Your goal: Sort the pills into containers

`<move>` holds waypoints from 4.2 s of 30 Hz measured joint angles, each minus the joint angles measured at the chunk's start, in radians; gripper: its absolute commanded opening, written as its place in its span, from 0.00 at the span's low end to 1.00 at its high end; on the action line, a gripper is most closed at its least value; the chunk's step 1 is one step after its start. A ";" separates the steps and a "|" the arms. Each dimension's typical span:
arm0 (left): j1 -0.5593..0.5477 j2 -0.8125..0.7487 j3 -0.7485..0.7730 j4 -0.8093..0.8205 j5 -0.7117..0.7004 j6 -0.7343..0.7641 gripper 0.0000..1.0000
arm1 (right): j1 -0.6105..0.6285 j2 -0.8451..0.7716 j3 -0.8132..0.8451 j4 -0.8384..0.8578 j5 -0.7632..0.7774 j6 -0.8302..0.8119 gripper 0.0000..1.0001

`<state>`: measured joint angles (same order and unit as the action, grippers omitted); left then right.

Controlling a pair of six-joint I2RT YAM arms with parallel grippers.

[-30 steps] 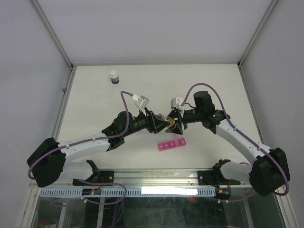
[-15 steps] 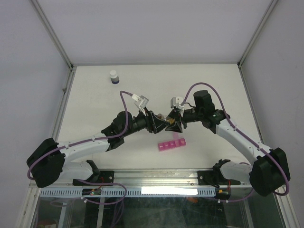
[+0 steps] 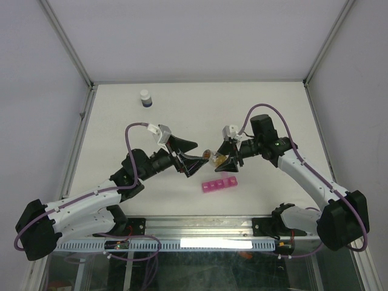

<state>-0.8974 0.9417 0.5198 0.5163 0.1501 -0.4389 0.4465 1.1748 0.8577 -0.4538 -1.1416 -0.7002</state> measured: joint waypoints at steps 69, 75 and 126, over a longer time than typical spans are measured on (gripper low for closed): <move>0.000 0.210 0.089 0.000 0.034 -0.131 0.00 | 0.055 0.038 0.003 0.147 0.042 0.217 0.42; 0.000 0.210 0.088 0.002 0.034 -0.132 0.01 | 0.055 0.038 0.003 0.146 0.042 0.216 0.00; 0.000 0.178 0.053 0.058 0.007 -0.150 0.11 | 0.030 0.043 0.003 0.174 -0.019 0.272 0.00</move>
<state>-0.8974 1.1194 0.5732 0.5743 0.1574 -0.5888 0.4767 1.2179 0.8604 -0.2798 -1.1610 -0.4278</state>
